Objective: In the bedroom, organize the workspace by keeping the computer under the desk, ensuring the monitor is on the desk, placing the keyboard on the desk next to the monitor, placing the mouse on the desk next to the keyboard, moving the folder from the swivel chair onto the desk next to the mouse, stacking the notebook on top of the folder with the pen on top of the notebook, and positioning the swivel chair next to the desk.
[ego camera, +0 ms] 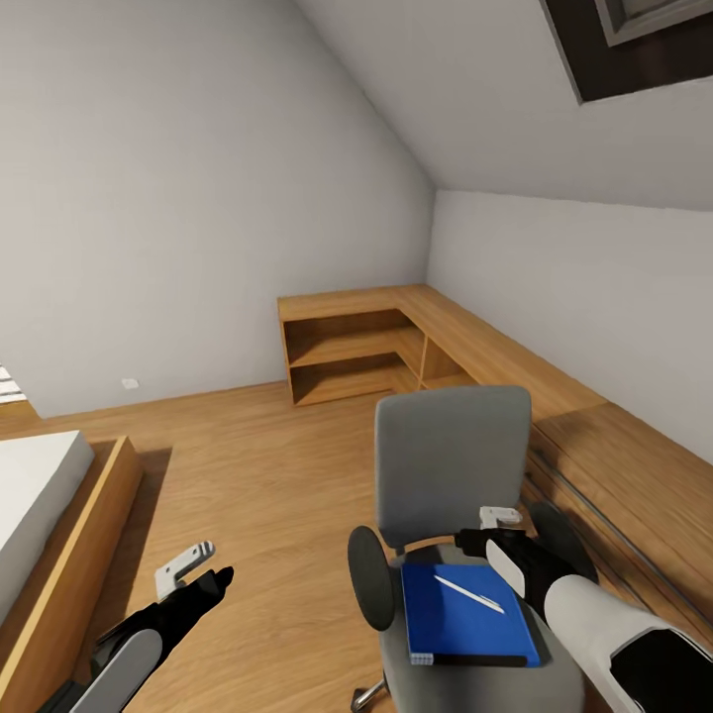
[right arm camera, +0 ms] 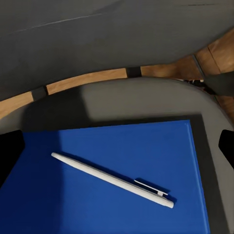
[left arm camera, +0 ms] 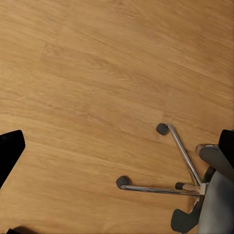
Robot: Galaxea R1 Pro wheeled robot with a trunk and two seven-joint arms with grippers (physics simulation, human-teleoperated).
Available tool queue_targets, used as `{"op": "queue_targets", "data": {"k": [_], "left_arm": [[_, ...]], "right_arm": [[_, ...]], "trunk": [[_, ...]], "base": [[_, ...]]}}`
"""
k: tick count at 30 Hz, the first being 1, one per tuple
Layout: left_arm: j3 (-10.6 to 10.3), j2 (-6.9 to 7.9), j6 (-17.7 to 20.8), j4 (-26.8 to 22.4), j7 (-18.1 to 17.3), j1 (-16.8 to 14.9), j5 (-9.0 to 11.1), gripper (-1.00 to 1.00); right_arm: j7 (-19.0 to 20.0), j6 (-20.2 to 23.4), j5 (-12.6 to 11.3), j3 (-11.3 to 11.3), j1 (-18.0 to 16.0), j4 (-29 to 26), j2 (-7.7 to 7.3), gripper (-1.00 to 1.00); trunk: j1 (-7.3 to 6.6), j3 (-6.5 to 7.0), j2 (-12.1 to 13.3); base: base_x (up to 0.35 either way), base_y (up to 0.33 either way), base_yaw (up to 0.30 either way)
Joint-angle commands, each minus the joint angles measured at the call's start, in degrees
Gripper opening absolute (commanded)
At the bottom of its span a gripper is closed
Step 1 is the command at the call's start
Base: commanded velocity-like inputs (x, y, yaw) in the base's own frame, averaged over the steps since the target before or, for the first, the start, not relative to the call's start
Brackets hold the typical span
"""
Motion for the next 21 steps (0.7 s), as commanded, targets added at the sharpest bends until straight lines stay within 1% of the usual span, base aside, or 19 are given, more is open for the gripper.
{"op": "queue_targets", "data": {"k": [1, 13, 21], "left_arm": [[-0.09, 0.05, 0.12, -0.08, 0.39, -0.06, 0.22, 1.00], [-0.09, 0.05, 0.12, -0.08, 0.44, -0.06, 0.21, 1.00], [-0.09, 0.05, 0.12, -0.08, 0.44, -0.06, 0.21, 1.00]], "right_arm": [[-0.40, 0.30, -0.54, 0.49, -0.02, -0.18, -0.05, 1.00], [-0.35, 0.34, -0.52, 0.51, -0.02, -0.18, -0.17, 1.00], [0.89, 0.48, -0.10, 0.69, -0.02, 0.39, -0.07, 1.00]], "trunk": [[0.23, -0.25, -0.47], [2.87, -2.41, -5.28], [4.63, -3.84, -8.49]], "base": [[0.000, 0.000, 0.000], [0.000, 0.000, 0.000], [0.000, 0.000, 0.000]]}}
